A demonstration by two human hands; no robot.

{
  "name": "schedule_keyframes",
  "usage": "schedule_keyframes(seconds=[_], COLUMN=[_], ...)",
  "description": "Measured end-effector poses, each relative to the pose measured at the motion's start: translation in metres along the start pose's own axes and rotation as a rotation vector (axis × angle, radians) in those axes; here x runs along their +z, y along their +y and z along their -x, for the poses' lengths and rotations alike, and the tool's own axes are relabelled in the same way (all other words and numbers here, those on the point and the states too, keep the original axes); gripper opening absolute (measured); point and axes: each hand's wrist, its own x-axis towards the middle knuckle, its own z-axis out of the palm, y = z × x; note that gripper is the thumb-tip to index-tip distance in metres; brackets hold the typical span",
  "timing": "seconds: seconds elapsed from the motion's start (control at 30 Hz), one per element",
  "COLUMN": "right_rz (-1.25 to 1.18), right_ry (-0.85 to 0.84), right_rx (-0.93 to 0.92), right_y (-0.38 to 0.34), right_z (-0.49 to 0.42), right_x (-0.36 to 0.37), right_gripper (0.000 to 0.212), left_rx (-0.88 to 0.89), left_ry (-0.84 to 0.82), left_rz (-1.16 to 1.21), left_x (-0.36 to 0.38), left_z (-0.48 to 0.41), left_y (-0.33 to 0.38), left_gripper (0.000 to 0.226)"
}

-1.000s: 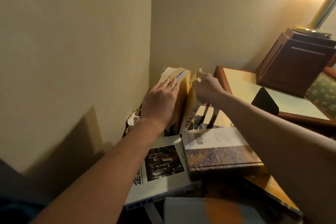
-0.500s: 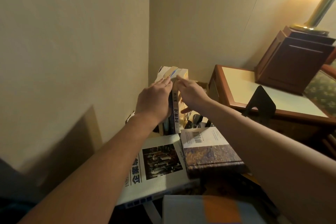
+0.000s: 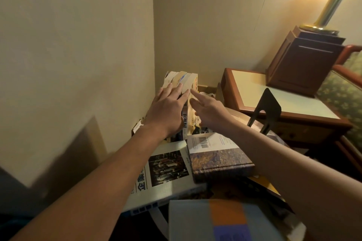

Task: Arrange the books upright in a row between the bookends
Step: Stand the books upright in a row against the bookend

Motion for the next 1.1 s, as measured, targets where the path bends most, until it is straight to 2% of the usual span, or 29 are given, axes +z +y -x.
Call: schedule_keyframes(seconds=[0.17,0.27,0.47,0.57,0.73,0.9,1.1], right_rz=[0.165,0.122,0.322,0.335,0.356,0.403,0.226], right_ry=[-0.065,-0.051,-0.026,-0.047,0.011,0.013,0.046], right_rx=[-0.051,-0.038,-0.051,-0.032,0.027,0.179,0.287], right_y=[0.011,0.02,0.038,0.046,0.065,0.087,0.1], right_z=[0.039,0.071,0.135,0.155,0.174,0.181,0.183], right_x=[-0.009,-0.018,-0.037,-0.044,-0.054,-0.061,-0.063], right_gripper=[0.055,0.055,0.056,0.056,0.054,0.053,0.058], left_rx=[0.013,-0.007,-0.036,-0.119,-0.384,-0.54,-0.604], left_ry=[-0.034,-0.015,-0.106,-0.145,-0.257,-0.376,-0.474], left_rz=[-0.017,0.022,0.112,0.248,0.508,0.59,0.65], left_x=[-0.01,-0.008,0.001,0.005,0.012,0.022,0.029], left_z=[0.011,0.027,0.07,0.092,0.121,0.137,0.136], left_y=[0.019,0.03,0.056,0.071,0.086,0.092,0.1], left_gripper=[0.074,0.075,0.076,0.07,0.059,0.059,0.063])
